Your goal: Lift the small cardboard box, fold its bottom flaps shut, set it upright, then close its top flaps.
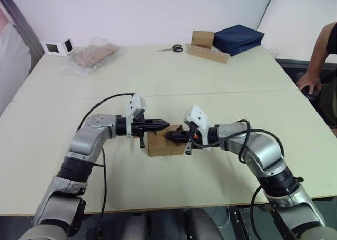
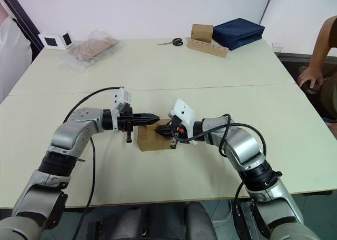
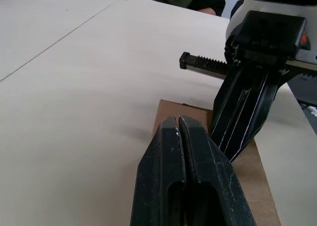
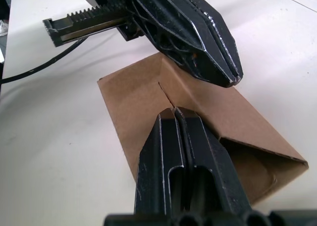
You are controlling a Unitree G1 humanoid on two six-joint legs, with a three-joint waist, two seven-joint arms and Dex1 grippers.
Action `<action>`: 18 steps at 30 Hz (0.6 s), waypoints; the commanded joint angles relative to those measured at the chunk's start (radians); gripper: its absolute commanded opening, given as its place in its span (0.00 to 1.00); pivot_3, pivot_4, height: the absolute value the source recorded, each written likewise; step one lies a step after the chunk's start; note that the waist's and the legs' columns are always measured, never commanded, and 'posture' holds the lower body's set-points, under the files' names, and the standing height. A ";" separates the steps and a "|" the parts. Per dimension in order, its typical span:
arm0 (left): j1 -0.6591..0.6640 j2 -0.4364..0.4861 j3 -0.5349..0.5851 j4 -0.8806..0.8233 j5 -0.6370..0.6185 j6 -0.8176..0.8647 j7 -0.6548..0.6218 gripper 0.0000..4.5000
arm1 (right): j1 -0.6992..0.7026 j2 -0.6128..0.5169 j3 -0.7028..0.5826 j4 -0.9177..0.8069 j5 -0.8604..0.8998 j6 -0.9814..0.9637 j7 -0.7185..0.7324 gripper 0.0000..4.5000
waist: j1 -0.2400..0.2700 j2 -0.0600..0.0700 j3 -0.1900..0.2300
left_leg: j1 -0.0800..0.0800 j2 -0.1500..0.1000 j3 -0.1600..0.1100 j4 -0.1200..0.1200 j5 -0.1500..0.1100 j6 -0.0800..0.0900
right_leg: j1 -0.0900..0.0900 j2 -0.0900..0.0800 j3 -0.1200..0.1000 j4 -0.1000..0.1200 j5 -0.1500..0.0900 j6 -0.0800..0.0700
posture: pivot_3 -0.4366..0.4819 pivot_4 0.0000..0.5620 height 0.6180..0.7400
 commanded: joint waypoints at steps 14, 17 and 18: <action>0.033 0.009 0.011 -0.054 0.028 -0.033 0.023 0.00 | -0.107 0.064 -0.117 0.053 0.087 0.038 -0.047 0.00 | 0.000 0.000 0.000 | 0.000 0.000 0.000 0.000 0.000 0.000 | 0.000 0.000 0.000 0.000 0.000 0.000 | 0.48 0.27 1.00; 0.031 0.015 0.033 -0.089 0.003 -0.005 0.035 0.00 | -0.118 0.065 -0.109 0.066 0.085 0.026 -0.040 0.00 | -0.002 0.000 0.000 | 0.000 0.000 0.000 0.000 0.000 0.000 | 0.000 0.000 0.000 0.000 0.000 0.000 | 0.48 0.27 1.00; 0.032 0.018 0.044 -0.111 -0.010 0.012 0.040 0.00 | -0.121 0.065 -0.111 0.069 0.087 0.026 -0.039 0.00 | -0.002 0.000 0.000 | 0.000 0.000 0.000 0.000 0.000 0.000 | 0.000 0.000 0.000 0.000 0.000 0.000 | 0.48 0.27 1.00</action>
